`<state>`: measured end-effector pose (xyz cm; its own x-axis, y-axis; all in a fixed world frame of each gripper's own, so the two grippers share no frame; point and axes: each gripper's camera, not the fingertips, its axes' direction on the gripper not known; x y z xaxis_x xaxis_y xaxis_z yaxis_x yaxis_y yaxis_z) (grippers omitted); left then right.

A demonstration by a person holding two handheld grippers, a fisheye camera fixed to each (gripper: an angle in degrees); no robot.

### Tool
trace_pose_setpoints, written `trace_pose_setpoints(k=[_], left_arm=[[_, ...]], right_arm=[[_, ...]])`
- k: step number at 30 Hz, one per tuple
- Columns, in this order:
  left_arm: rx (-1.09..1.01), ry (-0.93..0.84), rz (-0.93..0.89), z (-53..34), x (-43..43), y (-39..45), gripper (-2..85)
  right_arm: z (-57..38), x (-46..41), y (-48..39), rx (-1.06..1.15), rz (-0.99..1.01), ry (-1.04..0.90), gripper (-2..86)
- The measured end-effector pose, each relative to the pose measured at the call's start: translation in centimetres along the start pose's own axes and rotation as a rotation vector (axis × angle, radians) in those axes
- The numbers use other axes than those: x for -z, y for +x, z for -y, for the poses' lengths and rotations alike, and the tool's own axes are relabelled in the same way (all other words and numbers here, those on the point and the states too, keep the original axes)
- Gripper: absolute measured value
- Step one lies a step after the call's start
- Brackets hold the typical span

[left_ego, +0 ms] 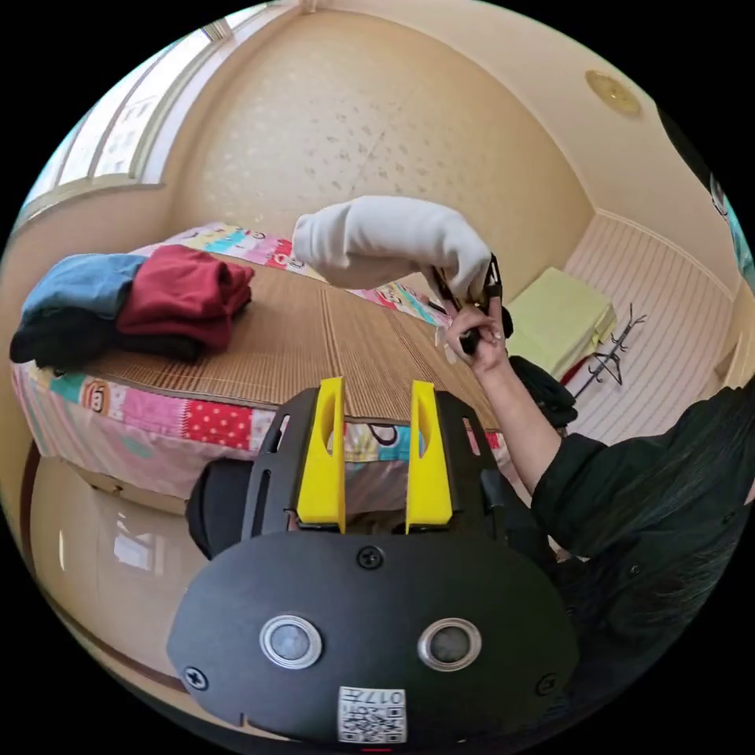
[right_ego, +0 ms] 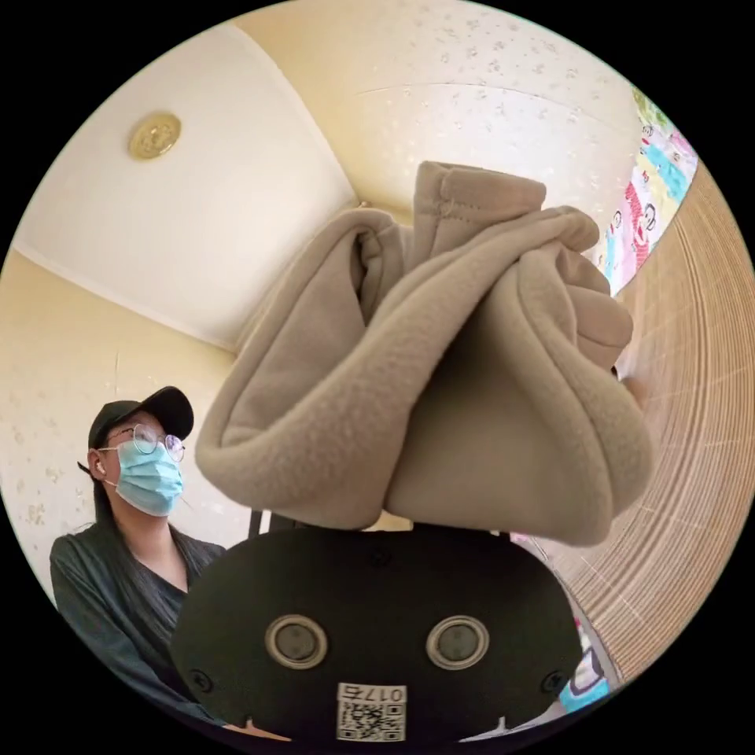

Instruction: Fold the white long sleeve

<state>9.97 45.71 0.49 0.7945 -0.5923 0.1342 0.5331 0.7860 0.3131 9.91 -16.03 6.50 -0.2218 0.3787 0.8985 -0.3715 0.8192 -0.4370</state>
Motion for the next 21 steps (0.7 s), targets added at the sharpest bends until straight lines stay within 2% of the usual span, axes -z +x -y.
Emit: trace_pose_setpoints(k=[2,5,8,9,11,13,18,21], left_arm=[[0.077,0.052,0.093,-1.7,3.4,-2.9,12.4],[0.174,0.053,0.157,-3.9,5.5,-5.9,12.4],[0.258,0.049,0.196,-6.1,6.4,-8.0,12.5],[0.27,0.043,0.203,-6.4,6.4,-8.3,12.4],[0.305,0.005,0.22,-7.4,5.9,-9.5,12.4],[0.313,-0.033,0.233,-7.8,5.3,-10.3,12.4],[0.188,-0.118,0.304,-7.3,2.7,-10.1,10.2],[0.025,-0.208,0.332,-5.7,-0.6,-8.5,7.4]], right_arm=[[0.5,-6.5,2.3,-0.03,0.038,0.052,16.1],[-1.0,-16.6,7.3,-0.077,-0.049,0.091,15.0],[-5.9,-23.0,14.9,-0.207,-0.236,0.017,13.7],[-8.8,-23.9,18.1,-0.299,-0.32,-0.071,13.2],[-13.9,-23.8,20.4,-0.333,-0.431,-0.245,12.3],[-20.8,-21.5,18.3,-0.116,-0.551,-0.449,10.0],[-27.9,-10.5,11.4,0.121,-0.741,-0.616,2.9],[-27.8,-3.6,5.5,0.301,-0.997,-0.706,1.1]])
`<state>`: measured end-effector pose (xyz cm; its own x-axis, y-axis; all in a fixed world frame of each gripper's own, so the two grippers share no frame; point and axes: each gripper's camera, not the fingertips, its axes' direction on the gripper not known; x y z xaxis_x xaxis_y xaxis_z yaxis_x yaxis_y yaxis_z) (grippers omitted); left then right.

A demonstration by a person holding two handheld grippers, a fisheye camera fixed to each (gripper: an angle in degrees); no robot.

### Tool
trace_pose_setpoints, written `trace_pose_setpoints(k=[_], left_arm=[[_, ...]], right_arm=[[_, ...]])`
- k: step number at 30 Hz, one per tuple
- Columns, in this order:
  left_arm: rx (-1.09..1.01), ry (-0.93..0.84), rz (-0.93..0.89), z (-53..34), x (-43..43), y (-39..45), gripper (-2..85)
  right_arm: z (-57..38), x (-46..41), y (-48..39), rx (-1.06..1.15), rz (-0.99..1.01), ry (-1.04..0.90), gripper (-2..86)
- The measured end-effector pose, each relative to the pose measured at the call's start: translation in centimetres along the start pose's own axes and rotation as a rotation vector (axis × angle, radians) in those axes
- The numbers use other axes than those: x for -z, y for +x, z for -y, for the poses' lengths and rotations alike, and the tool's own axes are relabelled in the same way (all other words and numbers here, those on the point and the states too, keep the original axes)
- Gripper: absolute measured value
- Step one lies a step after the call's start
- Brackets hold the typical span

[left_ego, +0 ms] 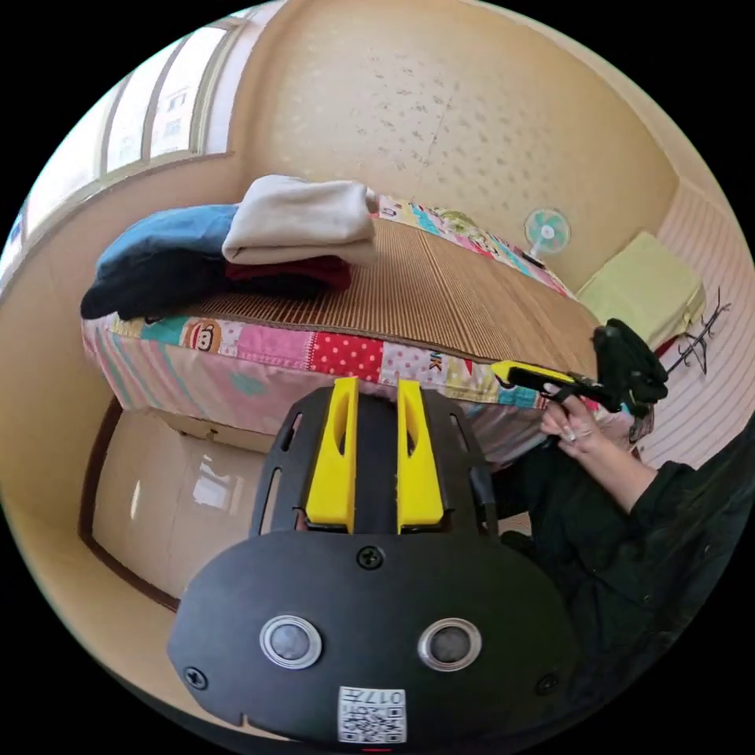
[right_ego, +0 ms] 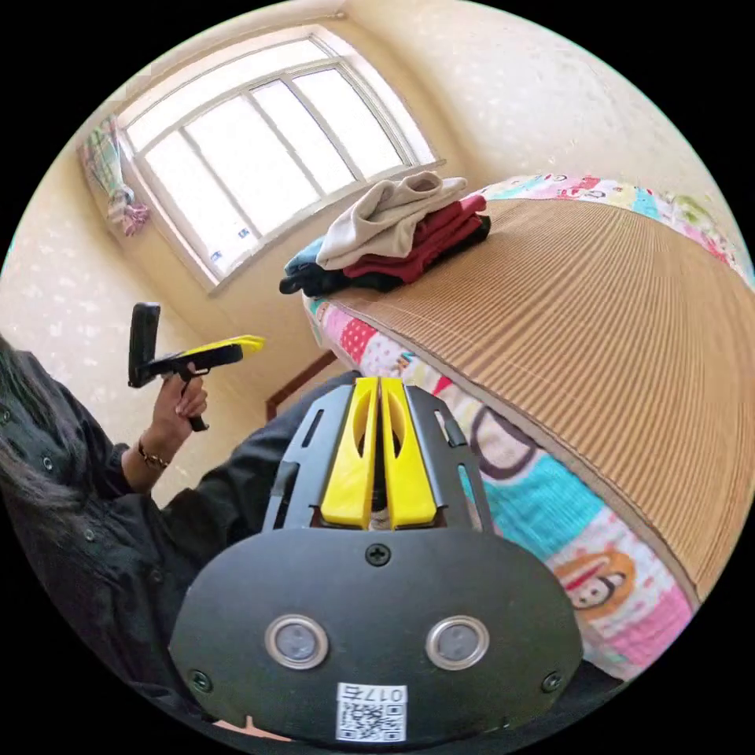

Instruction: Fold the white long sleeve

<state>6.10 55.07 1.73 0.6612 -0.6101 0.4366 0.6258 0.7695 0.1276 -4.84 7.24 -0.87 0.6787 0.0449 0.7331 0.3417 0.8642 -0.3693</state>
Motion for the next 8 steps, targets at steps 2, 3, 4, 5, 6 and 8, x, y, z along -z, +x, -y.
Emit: trace_pose_setpoints(k=[2,3,4,5,6,8], left_arm=[[-0.14,-0.002,0.029,1.6,-1.5,3.2,4.5],[-0.174,0.012,0.027,1.9,-1.6,4.2,3.6],[-0.232,0.055,-0.003,2.3,-1.8,6.0,1.7],[-0.253,0.112,-0.08,2.7,-1.6,7.4,0.4],[-0.251,0.141,-0.143,2.8,-1.5,8.0,0.1],[-0.23,0.23,-0.518,3.3,-1.6,9.2,-0.6]], right_arm=[[-2.5,5.4,0.5,0.023,-0.236,0.024,0.7],[-4.2,9.4,0.6,0.001,-0.382,0.096,0.6],[-5.9,13.5,0.7,-0.039,-0.494,0.203,0.6],[-6.9,15.5,0.7,-0.066,-0.536,0.264,0.6],[-8.9,19.3,0.8,-0.125,-0.597,0.389,0.6],[-12.7,23.6,1.3,-0.203,-0.649,0.566,0.8]])
